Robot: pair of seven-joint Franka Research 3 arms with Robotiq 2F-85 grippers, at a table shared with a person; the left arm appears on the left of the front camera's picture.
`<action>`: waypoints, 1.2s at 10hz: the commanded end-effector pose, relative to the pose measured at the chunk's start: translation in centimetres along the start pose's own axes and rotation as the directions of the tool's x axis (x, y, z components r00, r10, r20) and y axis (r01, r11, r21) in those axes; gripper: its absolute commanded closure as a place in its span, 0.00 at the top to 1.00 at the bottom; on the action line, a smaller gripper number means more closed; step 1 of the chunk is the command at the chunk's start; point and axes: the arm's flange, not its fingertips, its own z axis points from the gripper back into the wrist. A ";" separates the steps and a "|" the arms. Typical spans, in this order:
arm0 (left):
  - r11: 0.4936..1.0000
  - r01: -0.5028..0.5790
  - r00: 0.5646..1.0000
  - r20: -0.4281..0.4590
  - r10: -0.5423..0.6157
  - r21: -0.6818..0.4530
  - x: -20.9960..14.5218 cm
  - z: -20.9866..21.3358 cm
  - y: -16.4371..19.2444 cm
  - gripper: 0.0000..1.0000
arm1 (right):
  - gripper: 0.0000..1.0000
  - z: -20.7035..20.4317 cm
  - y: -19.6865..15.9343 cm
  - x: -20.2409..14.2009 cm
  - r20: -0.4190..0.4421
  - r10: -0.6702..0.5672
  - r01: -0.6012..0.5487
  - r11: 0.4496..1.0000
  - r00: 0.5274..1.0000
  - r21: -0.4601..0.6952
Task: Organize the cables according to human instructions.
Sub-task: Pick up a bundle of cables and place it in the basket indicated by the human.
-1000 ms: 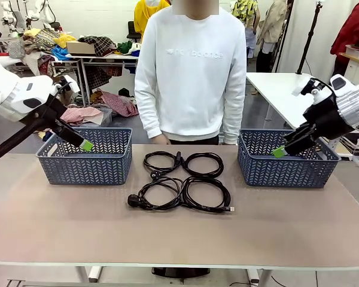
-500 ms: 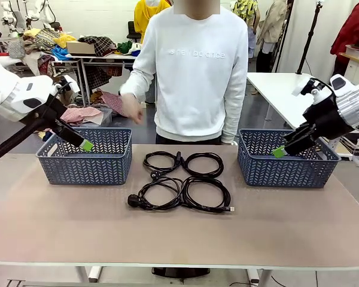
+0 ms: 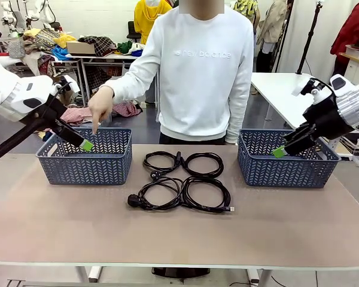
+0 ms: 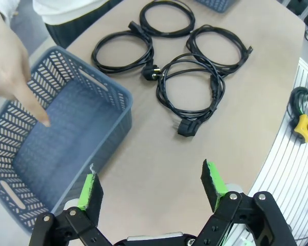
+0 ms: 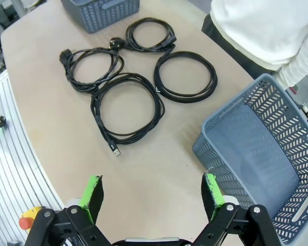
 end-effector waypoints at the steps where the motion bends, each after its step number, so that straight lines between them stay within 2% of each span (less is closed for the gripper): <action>1: 1.000 0.008 1.000 0.009 -0.008 -0.013 -0.4 -0.3 0.1 1.00 | 1.00 -0.1 -0.2 0.0 0.008 -0.004 0.004 1.000 1.000 0.008; 11: 1.000 0.000 1.000 0.000 0.000 0.000 0.0 0.0 0.0 1.00 | 1.00 -0.1 -0.2 0.0 0.008 -0.004 0.004 1.000 1.000 0.008; 12: 0.999 0.047 0.998 -0.029 -0.047 0.004 1.0 -0.4 -0.4 1.00 | 1.00 -0.1 -0.2 0.0 0.008 -0.004 0.004 1.000 1.000 0.008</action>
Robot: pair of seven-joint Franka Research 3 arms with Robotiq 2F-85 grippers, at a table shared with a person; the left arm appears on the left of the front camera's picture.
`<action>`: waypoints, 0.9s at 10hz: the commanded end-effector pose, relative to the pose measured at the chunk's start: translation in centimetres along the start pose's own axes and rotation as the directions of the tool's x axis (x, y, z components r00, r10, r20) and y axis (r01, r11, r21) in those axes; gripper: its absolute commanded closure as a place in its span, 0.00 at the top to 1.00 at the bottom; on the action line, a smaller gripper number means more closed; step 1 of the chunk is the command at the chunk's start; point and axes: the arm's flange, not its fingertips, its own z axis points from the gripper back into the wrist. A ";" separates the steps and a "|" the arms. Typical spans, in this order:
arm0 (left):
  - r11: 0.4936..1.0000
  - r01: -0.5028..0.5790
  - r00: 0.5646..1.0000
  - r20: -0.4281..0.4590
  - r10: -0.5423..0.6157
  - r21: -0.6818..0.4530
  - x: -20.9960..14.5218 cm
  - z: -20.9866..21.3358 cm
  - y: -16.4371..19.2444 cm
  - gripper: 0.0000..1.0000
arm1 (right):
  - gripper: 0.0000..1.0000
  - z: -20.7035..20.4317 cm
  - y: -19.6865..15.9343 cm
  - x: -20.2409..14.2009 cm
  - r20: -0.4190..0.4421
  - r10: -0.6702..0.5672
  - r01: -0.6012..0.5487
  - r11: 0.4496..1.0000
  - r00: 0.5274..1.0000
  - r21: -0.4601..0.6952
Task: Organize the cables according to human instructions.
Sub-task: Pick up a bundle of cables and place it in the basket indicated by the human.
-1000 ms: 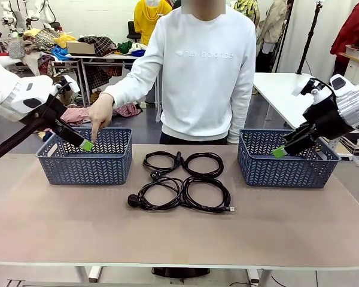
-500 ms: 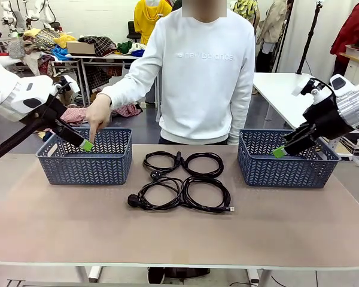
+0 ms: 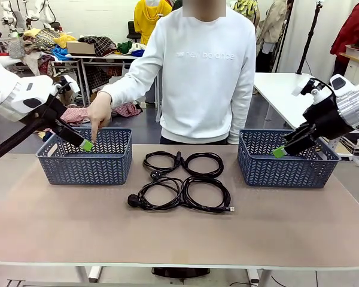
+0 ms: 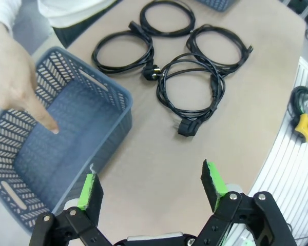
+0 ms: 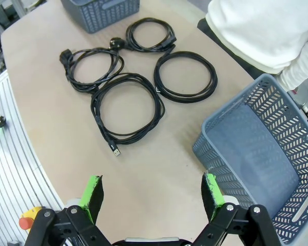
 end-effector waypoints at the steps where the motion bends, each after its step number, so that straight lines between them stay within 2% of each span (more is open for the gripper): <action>1: 0.994 0.110 0.993 -0.047 -0.110 -0.010 2.3 -1.1 -0.7 1.00 | 1.00 -0.1 -0.2 0.0 0.008 -0.004 0.003 1.000 1.000 0.008; 5: 0.934 0.349 0.922 -0.149 -0.357 -0.079 8.1 -6.2 -4.4 1.00 | 1.00 -0.1 -0.2 0.0 0.008 -0.004 0.003 1.000 1.000 0.008; 7: 0.876 0.445 0.857 -0.195 -0.477 -0.183 10.1 -9.9 -6.8 1.00 | 1.00 -0.1 -0.2 0.0 0.008 -0.004 0.003 1.000 1.000 0.008; 9: 0.831 0.496 0.800 -0.241 -0.550 -0.251 10.5 -13.1 -8.3 1.00 | 1.00 -0.1 -0.2 0.0 0.008 -0.004 0.003 1.000 1.000 0.008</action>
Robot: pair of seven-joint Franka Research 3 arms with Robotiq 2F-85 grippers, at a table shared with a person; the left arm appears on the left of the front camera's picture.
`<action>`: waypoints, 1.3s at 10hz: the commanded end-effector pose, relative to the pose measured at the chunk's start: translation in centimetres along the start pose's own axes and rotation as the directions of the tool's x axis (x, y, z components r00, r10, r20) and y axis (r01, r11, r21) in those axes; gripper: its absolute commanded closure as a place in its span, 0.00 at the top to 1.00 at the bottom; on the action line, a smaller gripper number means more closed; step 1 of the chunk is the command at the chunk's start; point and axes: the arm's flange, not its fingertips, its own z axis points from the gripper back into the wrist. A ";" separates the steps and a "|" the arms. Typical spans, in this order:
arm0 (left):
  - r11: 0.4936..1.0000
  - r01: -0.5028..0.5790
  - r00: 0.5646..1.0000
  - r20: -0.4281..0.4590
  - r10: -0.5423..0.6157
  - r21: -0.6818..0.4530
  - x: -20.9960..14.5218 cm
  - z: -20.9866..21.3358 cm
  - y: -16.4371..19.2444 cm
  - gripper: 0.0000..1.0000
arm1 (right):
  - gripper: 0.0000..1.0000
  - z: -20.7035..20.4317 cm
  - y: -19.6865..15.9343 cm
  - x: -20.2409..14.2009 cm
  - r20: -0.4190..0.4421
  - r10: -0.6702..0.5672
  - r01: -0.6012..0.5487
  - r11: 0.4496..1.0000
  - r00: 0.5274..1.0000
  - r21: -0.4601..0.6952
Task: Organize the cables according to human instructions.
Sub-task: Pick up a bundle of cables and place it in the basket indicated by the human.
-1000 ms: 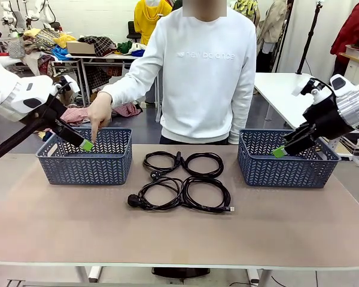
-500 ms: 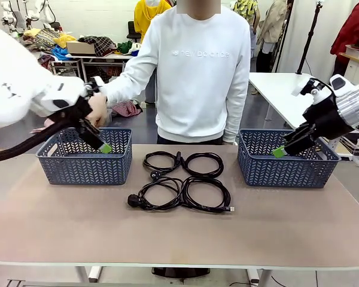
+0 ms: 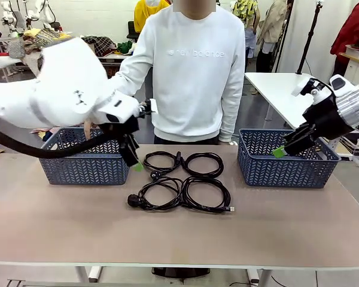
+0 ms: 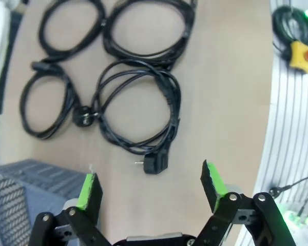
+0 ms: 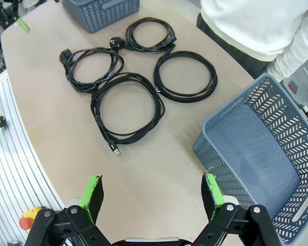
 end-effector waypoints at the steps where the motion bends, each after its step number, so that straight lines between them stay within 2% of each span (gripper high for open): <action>1: 0.995 0.088 0.994 -0.065 -0.090 -0.042 0.1 -1.5 0.9 1.00 | 1.00 0.0 -0.2 0.0 0.010 -0.002 0.002 1.000 1.000 0.008; 5: 0.987 0.124 0.989 -0.073 -0.132 -0.101 -0.2 -4.5 -0.3 1.00 | 1.00 0.0 -0.2 0.0 0.010 -0.002 0.002 1.000 1.000 0.008; 6: 0.993 0.091 0.992 -0.080 -0.097 -0.080 0.3 -4.5 -0.3 1.00 | 1.00 0.0 -0.2 0.0 0.010 -0.002 0.002 1.000 1.000 0.008; 13: 0.992 0.099 0.990 -0.089 -0.106 -0.079 0.3 -4.7 -0.2 1.00 | 1.00 0.0 -0.2 0.0 0.010 -0.002 0.002 1.000 1.000 0.008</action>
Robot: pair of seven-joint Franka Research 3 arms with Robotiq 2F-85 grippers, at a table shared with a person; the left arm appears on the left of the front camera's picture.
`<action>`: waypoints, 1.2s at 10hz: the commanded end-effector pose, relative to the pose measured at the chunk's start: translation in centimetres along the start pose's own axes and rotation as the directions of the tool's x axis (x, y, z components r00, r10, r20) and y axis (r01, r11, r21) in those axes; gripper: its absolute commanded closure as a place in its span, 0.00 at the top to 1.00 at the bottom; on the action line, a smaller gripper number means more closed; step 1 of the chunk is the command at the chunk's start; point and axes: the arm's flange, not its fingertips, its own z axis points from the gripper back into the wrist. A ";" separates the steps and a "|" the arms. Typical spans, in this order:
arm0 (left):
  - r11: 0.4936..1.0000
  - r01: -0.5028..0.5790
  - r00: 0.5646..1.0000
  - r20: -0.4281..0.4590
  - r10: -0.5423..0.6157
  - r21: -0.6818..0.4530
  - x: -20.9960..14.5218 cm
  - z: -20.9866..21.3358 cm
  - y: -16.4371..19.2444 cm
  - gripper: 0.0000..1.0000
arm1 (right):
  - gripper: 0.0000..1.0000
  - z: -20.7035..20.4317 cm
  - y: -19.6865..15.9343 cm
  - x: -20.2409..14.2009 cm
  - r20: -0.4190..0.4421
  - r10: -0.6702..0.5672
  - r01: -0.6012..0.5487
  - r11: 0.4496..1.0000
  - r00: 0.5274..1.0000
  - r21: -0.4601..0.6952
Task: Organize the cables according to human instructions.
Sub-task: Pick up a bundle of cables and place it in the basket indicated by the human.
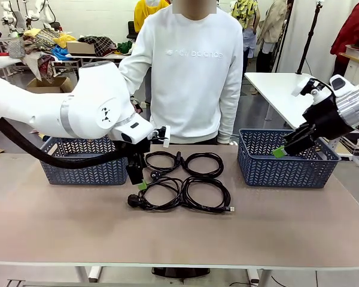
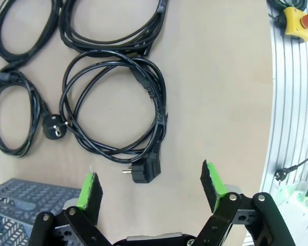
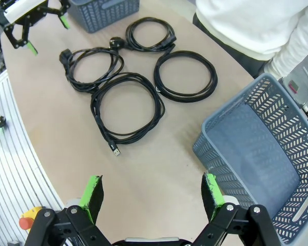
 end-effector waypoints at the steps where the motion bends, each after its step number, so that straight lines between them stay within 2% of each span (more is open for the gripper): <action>1: 1.000 0.021 1.000 -0.021 -0.021 -0.002 0.2 -1.0 0.2 1.00 | 1.00 0.0 -0.2 0.0 0.010 -0.001 0.001 1.000 1.000 0.008; 9: 0.993 0.092 0.988 -0.118 -0.100 -0.071 2.8 -8.1 0.2 1.00 | 1.00 0.0 -0.2 0.0 0.010 -0.001 0.001 1.000 1.000 0.008; 12: 0.992 0.095 0.984 -0.140 -0.106 -0.085 2.9 -9.5 0.0 1.00 | 1.00 0.0 -0.2 0.0 0.010 -0.001 0.001 1.000 1.000 0.008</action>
